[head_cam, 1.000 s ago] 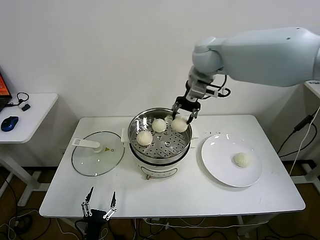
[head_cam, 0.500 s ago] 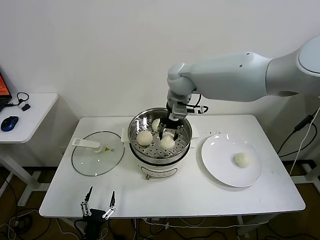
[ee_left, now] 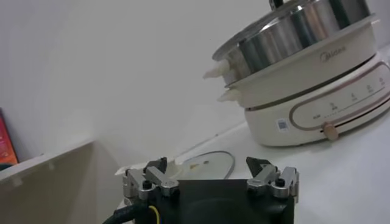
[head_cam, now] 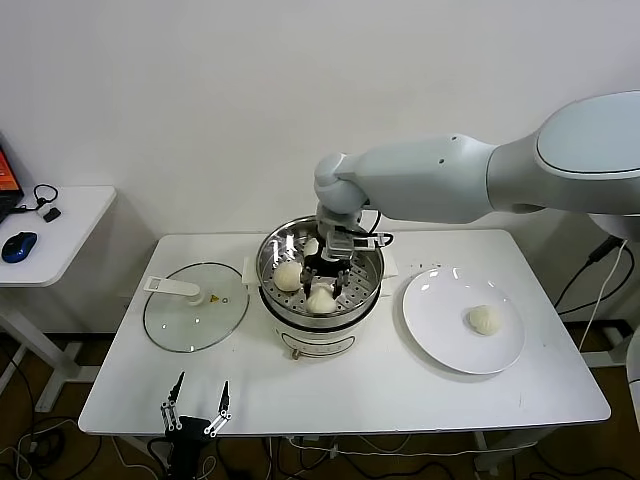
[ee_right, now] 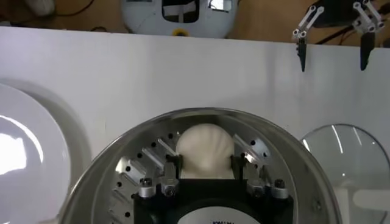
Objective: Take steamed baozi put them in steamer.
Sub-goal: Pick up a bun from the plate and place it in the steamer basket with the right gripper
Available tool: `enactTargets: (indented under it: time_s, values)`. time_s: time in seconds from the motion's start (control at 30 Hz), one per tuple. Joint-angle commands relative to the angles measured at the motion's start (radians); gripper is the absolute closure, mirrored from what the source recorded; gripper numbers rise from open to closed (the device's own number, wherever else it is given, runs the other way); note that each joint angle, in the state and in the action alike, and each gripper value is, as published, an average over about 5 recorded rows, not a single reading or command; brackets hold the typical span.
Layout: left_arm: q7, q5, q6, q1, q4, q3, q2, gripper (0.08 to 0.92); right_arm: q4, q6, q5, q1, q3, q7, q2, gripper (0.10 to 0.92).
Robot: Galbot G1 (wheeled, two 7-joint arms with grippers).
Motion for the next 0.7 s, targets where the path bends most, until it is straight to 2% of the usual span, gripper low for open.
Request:
enactTargets:
  time_s: [0.03, 0.43, 0.7]
  values:
    - [0.001, -0.003, 0.000, 0.000, 0.001, -0.002, -0.049, 0.177, -0.045, -0.001, -0.012, -0.040, 0.006, -0.001, 0.028, 0.465]
    - [0.003, -0.005, 0.001, -0.003, 0.001, -0.004, -0.049, 0.177, -0.045, 0.008, 0.008, -0.032, 0.002, -0.012, 0.027, 0.434]
    - [0.004, -0.005, 0.001, 0.000, -0.003, -0.003, -0.049, 0.177, -0.031, 0.024, 0.092, 0.043, -0.024, -0.063, 0.000, 0.236]
